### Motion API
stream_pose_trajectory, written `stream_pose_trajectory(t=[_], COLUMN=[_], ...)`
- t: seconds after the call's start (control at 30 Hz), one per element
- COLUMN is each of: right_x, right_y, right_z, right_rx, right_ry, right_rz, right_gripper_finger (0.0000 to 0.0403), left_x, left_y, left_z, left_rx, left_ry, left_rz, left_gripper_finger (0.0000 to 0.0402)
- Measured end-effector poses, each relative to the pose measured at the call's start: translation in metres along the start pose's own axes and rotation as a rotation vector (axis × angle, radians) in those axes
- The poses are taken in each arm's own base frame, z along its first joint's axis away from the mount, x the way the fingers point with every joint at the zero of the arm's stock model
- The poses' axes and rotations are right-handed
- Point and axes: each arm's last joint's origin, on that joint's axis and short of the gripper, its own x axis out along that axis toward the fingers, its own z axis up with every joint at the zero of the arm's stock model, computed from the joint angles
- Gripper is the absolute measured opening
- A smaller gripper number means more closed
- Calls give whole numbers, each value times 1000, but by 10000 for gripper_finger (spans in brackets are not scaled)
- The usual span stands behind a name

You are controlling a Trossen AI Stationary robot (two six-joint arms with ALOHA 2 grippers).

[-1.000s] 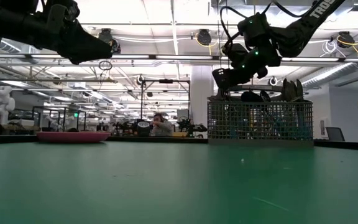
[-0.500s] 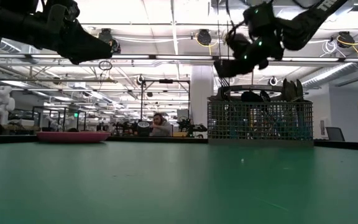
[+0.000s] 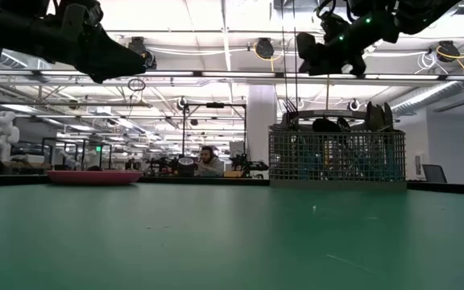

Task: Sort silverware
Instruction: Return to Home Position

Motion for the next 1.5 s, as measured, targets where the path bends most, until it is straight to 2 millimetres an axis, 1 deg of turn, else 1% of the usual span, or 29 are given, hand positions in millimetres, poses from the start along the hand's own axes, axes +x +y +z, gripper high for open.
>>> stream_pose_trajectory(t=[0.13,0.27,0.33,0.43,0.5,0.77,0.97,1.03,1.17,1.23,1.5], right_x=[14,29,36,47,54,69,87,90,87,86,82], right_y=[3,2,1,1,1,8,11,12,16,16,13], right_z=[-2,-5,-8,-10,-9,-3,-3,-3,2,1,-3], right_rx=[110,153,144,155,155,130,75,60,30,13,9], right_ry=[-50,-79,-58,-30,-18,5,120,138,161,205,303], right_rz=[23,-2,-3,39,58,50,5,-34,-112,-134,-156], right_gripper_finger=[123,100,78,23,8,1,0,0,0,0,0], left_x=[0,0,0,0,0,0,0,0,0,0,0], left_y=[0,0,0,0,0,0,0,0,0,0,0], left_z=[3,6,7,8,9,9,9,9,9,9,8], left_rx=[-8,-7,7,18,28,28,28,28,28,29,29], left_ry=[-27,-59,-73,-83,-90,-91,-91,-92,-91,-87,-85], left_rz=[-1,-6,-9,-10,-10,-10,-15,-19,-20,-20,-20], left_gripper_finger=[192,192,192,192,192,192,192,192,192,192,192])
